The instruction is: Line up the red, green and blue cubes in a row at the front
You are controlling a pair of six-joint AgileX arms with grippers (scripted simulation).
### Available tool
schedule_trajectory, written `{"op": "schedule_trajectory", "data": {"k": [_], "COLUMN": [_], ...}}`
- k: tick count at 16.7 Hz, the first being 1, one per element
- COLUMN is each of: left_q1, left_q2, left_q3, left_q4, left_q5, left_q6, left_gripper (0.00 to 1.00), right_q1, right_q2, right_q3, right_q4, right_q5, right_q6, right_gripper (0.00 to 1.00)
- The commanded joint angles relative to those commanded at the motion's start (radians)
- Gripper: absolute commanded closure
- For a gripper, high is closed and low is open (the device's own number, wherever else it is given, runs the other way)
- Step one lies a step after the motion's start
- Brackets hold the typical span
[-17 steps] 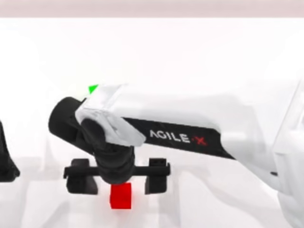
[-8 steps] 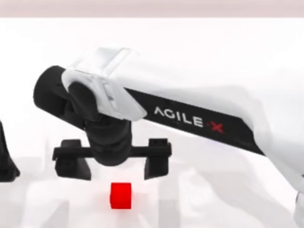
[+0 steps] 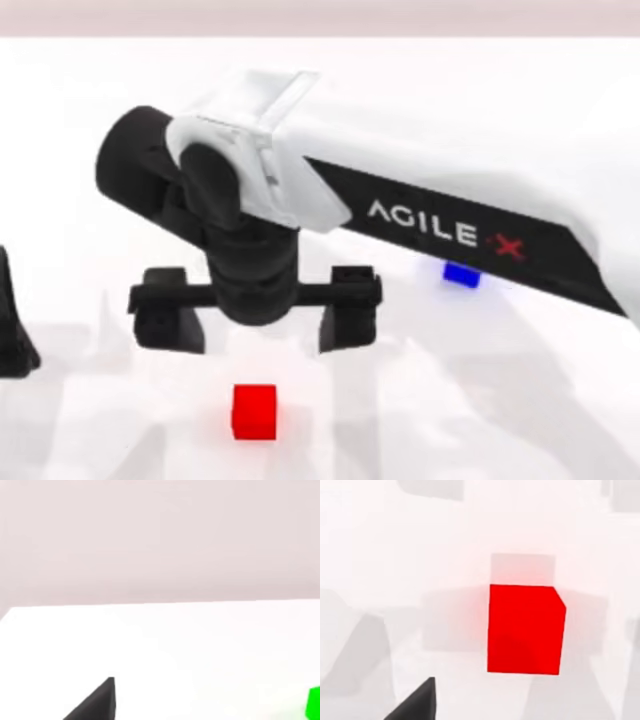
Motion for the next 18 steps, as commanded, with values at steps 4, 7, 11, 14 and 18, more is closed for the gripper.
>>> {"op": "schedule_trajectory", "data": {"k": [4, 7, 11, 14, 18], "left_q1": [-0.035, -0.070, -0.124, -0.166, -0.214], "left_q2": [0.206, 0.447, 0.854, 1.194, 1.637], "left_q3": [0.182, 0.362, 0.635, 0.868, 1.214], "left_q4": [-0.135, -0.295, -0.569, -0.793, -1.063], "left_q5": [0.029, 0.046, 0.054, 0.049, 0.034], "left_q6": [0.073, 0.153, 0.289, 0.405, 0.562], "left_gripper": [0.00, 0.00, 0.00, 0.00, 0.00], "right_q1": [-0.089, -0.185, -0.349, -0.479, -0.647], "right_q2": [-0.208, -0.444, -0.838, -1.144, -1.516], "right_q3": [-0.164, -0.347, -0.668, -0.935, -1.287], "right_q4": [0.105, 0.217, 0.403, 0.553, 0.755], "right_q5": [0.051, 0.088, 0.121, 0.128, 0.112], "right_q6": [-0.104, -0.208, -0.376, -0.508, -0.675], "right_gripper": [0.00, 0.00, 0.00, 0.00, 0.00]}}
